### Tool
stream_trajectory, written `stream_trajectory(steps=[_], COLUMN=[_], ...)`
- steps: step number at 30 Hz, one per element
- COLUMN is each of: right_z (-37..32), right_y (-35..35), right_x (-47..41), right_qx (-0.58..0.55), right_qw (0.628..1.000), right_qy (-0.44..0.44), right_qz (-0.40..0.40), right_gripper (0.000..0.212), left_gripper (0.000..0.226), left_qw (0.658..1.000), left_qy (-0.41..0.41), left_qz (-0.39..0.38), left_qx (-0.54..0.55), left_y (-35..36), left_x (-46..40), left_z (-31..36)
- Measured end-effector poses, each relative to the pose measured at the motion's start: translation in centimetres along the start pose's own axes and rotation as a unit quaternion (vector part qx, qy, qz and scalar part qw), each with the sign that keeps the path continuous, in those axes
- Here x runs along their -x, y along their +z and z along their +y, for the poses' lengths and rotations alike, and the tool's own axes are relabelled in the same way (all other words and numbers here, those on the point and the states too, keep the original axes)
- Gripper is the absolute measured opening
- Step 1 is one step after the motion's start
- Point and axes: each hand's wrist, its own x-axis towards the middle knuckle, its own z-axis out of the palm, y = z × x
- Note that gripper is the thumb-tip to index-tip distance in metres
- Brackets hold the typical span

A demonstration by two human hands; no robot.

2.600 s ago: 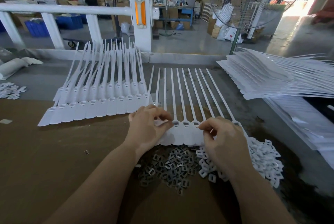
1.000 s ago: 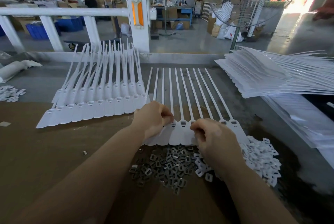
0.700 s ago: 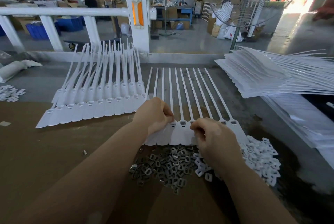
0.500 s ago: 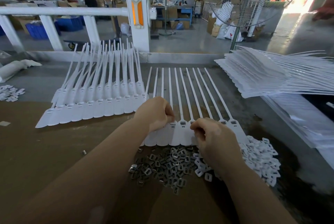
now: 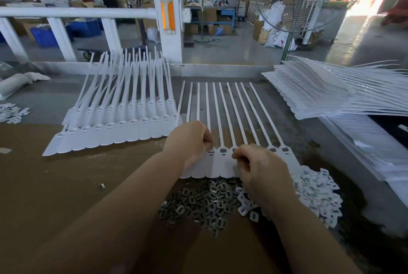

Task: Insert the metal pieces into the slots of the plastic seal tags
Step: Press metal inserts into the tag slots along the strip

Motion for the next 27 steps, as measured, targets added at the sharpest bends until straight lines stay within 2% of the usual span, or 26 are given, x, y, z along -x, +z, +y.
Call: stream_trajectory(steps=[4,14,20,23,27], right_z=[0.1,0.2,0.2,0.2,0.1], right_y=[0.1,0.3,0.2,0.2,0.2], right_x=[0.1,0.1,0.1,0.2,0.2], right_qx=[0.004,0.004,-0.001,0.0,0.005], right_qw=[1.0,1.0,1.0,1.0,1.0], right_qy=[-0.005,-0.016,-0.018,-0.016,-0.017], right_qz=[0.006,0.024,0.022,0.02,0.017], right_gripper=[0.013,0.012,0.012,0.012,0.012], left_gripper=[0.014,0.023,0.035,0.047,0.044], left_qw=[0.999,0.998,0.986,0.965,0.928], left_qy=[0.017,0.047,0.101,0.131,0.165], left_qz=[0.044,0.033,-0.003,-0.018,-0.02], left_qx=[0.018,-0.016,-0.13,-0.225,-0.334], left_y=[0.5,0.7,0.8,1.0,1.1], left_x=[0.6,1.7,2.0,2.4,2.7], left_z=[-0.5,-0.9,-1.0,-1.0,-0.2])
